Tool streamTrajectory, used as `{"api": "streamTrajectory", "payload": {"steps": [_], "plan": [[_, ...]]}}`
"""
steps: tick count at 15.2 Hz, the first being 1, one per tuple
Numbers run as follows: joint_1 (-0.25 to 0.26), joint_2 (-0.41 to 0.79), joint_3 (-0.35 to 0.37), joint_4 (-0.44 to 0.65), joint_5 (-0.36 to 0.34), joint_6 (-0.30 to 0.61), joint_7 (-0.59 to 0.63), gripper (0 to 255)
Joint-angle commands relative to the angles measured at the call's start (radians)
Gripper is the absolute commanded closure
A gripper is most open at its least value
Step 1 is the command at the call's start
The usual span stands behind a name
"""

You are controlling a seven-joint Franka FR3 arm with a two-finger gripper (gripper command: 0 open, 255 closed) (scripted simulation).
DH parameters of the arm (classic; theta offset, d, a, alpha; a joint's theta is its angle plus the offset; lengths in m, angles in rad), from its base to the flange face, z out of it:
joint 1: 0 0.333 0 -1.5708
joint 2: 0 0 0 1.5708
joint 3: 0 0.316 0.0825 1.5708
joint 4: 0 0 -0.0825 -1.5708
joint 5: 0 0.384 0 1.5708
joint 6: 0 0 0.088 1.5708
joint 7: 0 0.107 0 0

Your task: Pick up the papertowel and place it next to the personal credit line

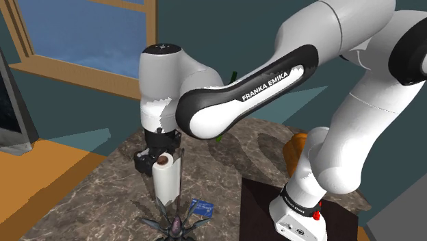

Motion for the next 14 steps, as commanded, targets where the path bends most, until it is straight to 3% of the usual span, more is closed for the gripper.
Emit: {"api": "streamTrajectory", "payload": {"steps": [1,5,9,14], "plan": [[0.001,0.005,0.001,-0.003,-0.001,-0.002,0.002,0],[0.0,0.002,0.0,-0.005,0.001,-0.002,0.0,0],[0.004,-0.06,-0.003,0.066,0.034,-0.129,-0.025,0],[0.005,-0.06,-0.004,0.066,0.034,-0.129,-0.025,0]]}}
